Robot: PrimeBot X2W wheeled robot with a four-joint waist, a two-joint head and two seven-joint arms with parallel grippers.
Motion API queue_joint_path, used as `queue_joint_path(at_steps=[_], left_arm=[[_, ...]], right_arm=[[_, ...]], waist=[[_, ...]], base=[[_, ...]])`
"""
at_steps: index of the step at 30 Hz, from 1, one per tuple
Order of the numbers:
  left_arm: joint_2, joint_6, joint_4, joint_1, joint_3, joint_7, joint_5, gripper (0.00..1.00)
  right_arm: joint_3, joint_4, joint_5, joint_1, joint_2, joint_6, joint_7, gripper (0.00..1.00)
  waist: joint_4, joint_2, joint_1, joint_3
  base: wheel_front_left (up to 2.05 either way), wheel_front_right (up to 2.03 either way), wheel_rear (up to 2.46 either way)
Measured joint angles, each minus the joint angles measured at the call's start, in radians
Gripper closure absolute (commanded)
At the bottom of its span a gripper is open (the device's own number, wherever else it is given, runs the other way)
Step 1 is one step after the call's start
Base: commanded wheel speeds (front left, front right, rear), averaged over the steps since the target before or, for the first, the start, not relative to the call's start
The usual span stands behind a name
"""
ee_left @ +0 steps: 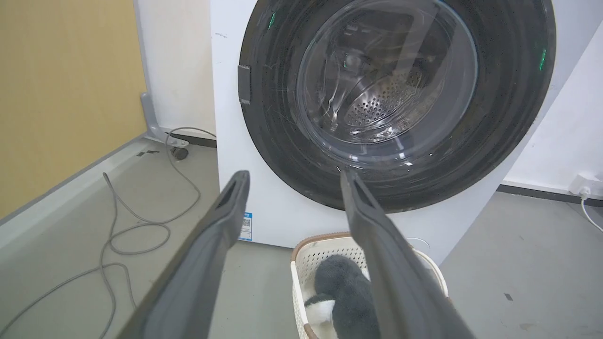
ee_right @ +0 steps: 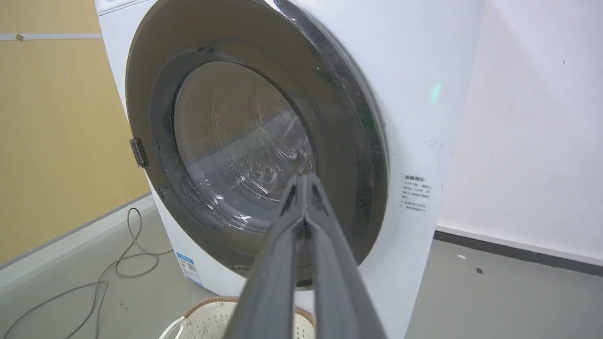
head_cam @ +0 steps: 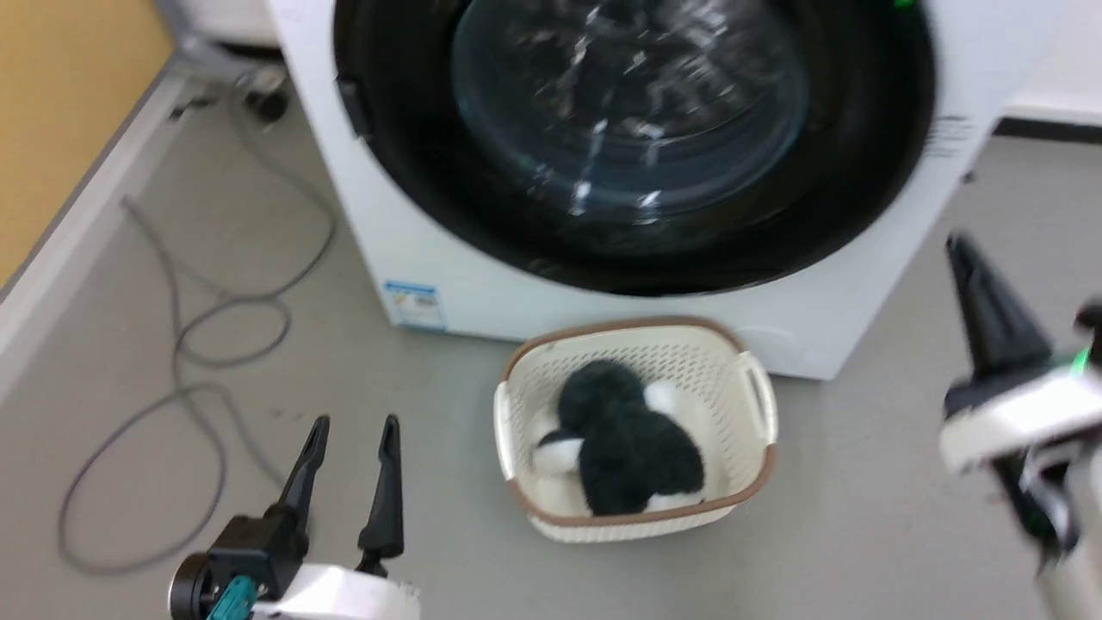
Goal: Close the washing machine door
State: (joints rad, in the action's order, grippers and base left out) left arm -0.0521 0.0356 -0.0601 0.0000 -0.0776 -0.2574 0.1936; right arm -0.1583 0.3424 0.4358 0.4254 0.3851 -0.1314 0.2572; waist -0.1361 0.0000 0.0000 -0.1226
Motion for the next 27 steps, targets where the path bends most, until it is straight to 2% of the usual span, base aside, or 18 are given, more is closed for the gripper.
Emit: queue_joint_path(at_steps=[4, 9, 17, 19, 27], left_arm=[[0.001, 0.007, -0.006, 0.034, 0.013, 0.0, -0.008, 0.0], [0.0, 0.02, -0.014, 0.065, 0.018, 0.0, -0.021, 0.0], [-0.004, 0.03, -0.016, 0.105, 0.005, 0.0, -0.044, 0.0], [-0.003, 0.031, -0.016, 0.107, 0.005, 0.0, -0.044, 0.0], [-0.002, 0.029, -0.021, 0.124, 0.007, 0.0, -0.062, 0.0]], right_arm=[[0.078, -0.101, -0.081, -0.172, -0.081, 0.0, 0.0, 1.0], [0.165, -0.172, -0.156, -0.305, -0.169, 0.0, 0.0, 1.0], [0.207, -0.277, -0.224, -0.466, -0.267, 0.0, -0.028, 1.0], [0.21, -0.287, -0.225, -0.488, -0.282, 0.0, -0.036, 0.0], [0.227, -0.296, -0.254, -0.522, -0.309, 0.0, -0.035, 0.0]], waist=[[0.046, 0.0, 0.0, 0.047], [0.086, 0.0, 0.0, 0.096], [0.114, 0.0, -0.0001, 0.128], [0.114, 0.0, -0.0001, 0.13], [0.111, 0.0, -0.0001, 0.137]], base=[[0.0, 0.0, 0.0], [0.0, 0.0, 0.0], [0.0, 0.0, 0.0], [0.0, 0.0, 0.0], [0.0, 0.0, 0.0]])
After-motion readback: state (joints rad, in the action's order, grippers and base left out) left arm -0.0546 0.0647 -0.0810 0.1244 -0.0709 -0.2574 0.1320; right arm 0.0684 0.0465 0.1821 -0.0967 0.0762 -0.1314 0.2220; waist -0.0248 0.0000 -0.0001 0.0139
